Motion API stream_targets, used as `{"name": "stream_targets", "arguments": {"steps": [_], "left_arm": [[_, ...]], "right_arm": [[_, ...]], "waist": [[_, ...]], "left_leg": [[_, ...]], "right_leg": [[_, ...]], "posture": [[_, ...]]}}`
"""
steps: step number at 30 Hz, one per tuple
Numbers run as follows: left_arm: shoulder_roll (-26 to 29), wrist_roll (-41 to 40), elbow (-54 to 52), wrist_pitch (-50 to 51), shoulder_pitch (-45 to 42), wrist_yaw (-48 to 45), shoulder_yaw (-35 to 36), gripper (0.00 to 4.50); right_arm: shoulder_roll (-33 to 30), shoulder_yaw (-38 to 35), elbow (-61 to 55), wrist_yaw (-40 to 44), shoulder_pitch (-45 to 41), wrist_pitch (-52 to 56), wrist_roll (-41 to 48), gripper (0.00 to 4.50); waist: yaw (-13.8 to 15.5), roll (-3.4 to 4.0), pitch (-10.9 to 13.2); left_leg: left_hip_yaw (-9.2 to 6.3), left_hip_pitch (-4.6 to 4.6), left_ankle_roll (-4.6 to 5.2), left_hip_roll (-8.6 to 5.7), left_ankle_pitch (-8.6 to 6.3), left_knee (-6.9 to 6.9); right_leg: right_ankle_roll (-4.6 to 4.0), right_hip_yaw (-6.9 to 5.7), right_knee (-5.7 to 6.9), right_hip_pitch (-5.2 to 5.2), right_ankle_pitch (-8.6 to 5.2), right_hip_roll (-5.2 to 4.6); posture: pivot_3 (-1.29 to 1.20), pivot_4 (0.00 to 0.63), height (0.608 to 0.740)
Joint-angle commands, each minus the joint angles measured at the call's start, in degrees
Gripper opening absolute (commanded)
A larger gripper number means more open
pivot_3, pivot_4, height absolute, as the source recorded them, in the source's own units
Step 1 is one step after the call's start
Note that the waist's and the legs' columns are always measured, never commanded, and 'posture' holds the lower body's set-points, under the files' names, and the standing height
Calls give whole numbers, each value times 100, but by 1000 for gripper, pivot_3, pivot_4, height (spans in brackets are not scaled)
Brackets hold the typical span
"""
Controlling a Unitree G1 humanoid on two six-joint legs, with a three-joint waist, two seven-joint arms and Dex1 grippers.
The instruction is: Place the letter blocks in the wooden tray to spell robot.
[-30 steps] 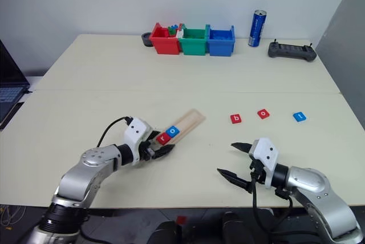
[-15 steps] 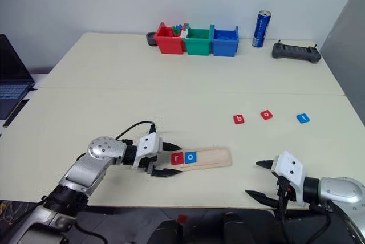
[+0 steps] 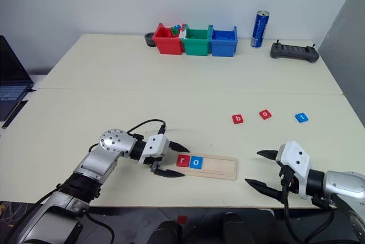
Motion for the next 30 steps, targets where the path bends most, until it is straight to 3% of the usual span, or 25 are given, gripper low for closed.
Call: {"name": "stream_targets", "arguments": {"steps": [1,10,12,14,30], "left_arm": [[35,175,66,155,32,24,-50,3380],[64,196,-162,317,129,94,-52,3380],[47,145,-161,372,102,60,-38,4127],[10,96,-172,381,62,46,-7,4485],[307,-527,-1327,953,373,-20,520,4485]], "right_arm": [[-98,-194,-168,29,-121,43,140,4500],[-75,-42,-152,32,-224,43,71,4500],[-71,-14,-146,28,-246,41,64,4500],[-75,6,-135,40,-260,33,57,4500],[-112,137,-213,0,-662,257,212,4500]], "waist": [[0,0,0],[0,1,0],[-1,1,0],[0,0,0],[-7,-2,2]], "left_leg": [[0,0,0,0,0,1],[0,2,1,0,0,3],[-1,2,0,0,1,4],[-1,1,1,0,0,4],[-2,-1,1,3,0,2]], "right_leg": [[0,1,0,0,0,0],[-1,0,2,2,0,0],[-1,0,2,2,1,0],[-1,0,2,2,1,1],[-4,-2,2,-1,2,1]], "posture": [[0,150,740],[0,150,740],[0,150,740],[0,150,740],[0,150,740]]}}
